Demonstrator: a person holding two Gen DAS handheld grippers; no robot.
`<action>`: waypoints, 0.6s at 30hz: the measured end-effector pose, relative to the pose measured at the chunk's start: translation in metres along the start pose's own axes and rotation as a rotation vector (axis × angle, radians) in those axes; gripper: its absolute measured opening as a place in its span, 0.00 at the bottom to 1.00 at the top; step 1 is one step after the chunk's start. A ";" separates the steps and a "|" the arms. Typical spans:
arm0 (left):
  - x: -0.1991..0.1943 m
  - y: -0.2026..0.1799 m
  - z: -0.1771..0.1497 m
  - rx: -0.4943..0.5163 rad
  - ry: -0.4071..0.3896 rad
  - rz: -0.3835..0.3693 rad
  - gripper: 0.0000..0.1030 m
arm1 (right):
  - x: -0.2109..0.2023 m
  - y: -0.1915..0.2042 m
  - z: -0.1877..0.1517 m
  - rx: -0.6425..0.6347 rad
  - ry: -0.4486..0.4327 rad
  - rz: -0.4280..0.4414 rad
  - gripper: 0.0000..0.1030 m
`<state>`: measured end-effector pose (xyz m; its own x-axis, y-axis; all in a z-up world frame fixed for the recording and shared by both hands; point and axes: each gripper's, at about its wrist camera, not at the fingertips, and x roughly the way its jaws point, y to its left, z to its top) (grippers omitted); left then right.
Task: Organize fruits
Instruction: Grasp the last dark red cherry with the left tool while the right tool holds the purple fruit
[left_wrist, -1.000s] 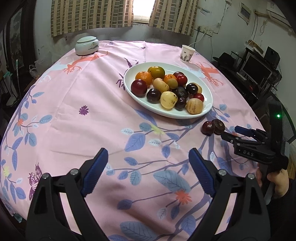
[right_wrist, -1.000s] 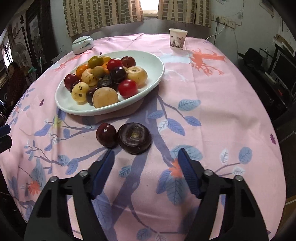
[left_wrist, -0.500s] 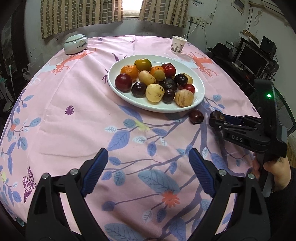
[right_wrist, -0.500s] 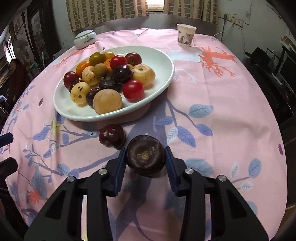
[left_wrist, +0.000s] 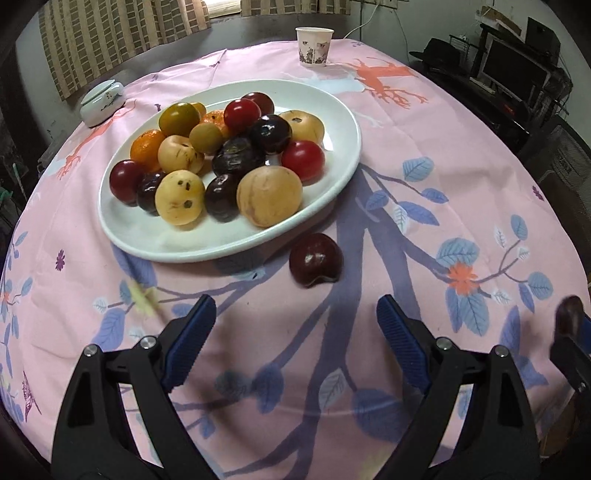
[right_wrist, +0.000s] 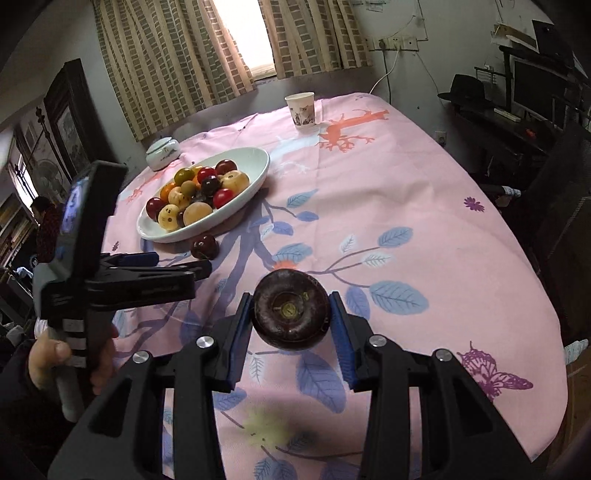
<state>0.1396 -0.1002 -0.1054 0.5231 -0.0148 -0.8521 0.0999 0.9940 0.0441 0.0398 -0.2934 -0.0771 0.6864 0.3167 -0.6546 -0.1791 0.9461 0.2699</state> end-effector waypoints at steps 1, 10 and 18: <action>0.004 -0.001 0.004 -0.012 0.007 0.005 0.88 | -0.003 -0.002 0.000 0.003 -0.006 0.009 0.40; 0.019 -0.005 0.020 -0.062 -0.016 -0.006 0.49 | -0.009 -0.012 -0.002 0.022 -0.017 0.054 0.40; 0.001 0.011 0.003 -0.076 -0.010 -0.104 0.31 | -0.010 0.009 0.000 -0.004 -0.008 0.054 0.40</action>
<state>0.1437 -0.0896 -0.1038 0.5215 -0.1184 -0.8450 0.0894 0.9925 -0.0839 0.0313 -0.2884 -0.0679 0.6816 0.3669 -0.6331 -0.2190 0.9278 0.3019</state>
